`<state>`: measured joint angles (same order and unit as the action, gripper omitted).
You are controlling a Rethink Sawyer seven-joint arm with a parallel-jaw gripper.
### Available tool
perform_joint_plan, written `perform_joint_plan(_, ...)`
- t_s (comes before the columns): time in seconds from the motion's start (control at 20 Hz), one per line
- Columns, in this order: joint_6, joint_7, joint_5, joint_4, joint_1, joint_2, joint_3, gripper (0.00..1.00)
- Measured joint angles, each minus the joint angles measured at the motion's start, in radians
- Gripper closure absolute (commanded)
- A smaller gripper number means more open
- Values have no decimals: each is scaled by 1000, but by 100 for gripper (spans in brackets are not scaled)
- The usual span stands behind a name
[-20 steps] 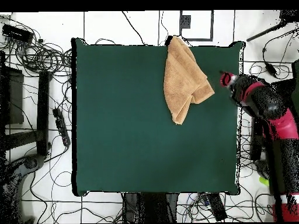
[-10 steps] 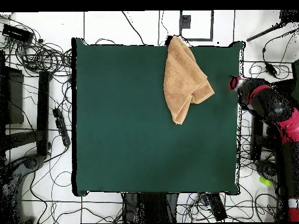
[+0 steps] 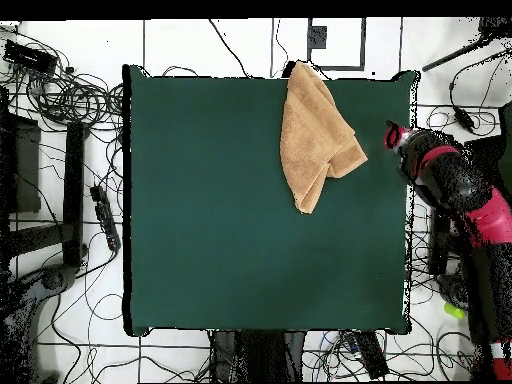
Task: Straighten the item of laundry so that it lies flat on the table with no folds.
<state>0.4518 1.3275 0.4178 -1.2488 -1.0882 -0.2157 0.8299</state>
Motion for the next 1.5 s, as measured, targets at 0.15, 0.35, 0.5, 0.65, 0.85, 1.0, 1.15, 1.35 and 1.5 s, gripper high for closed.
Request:
perform_joint_plan(0.15,-58,1,0,-11,10,-2,-4,100)
perform_joint_plan(0.35,-153,4,-1,-27,49,-14,-24,100)
perform_joint_plan(0.5,-224,24,-15,-49,94,-39,-38,100)
perform_joint_plan(0.65,-260,37,-28,-63,123,-54,-50,100)
perform_joint_plan(0.85,-337,79,-71,-102,183,-86,-86,100)
perform_joint_plan(1.0,-384,108,-93,-129,215,-105,-105,100)
perform_joint_plan(1.15,-462,149,-104,-172,258,-127,-128,100)
perform_joint_plan(1.35,-507,162,-103,-195,279,-136,-150,100)
perform_joint_plan(1.5,-518,162,-103,-211,280,-138,-155,100)
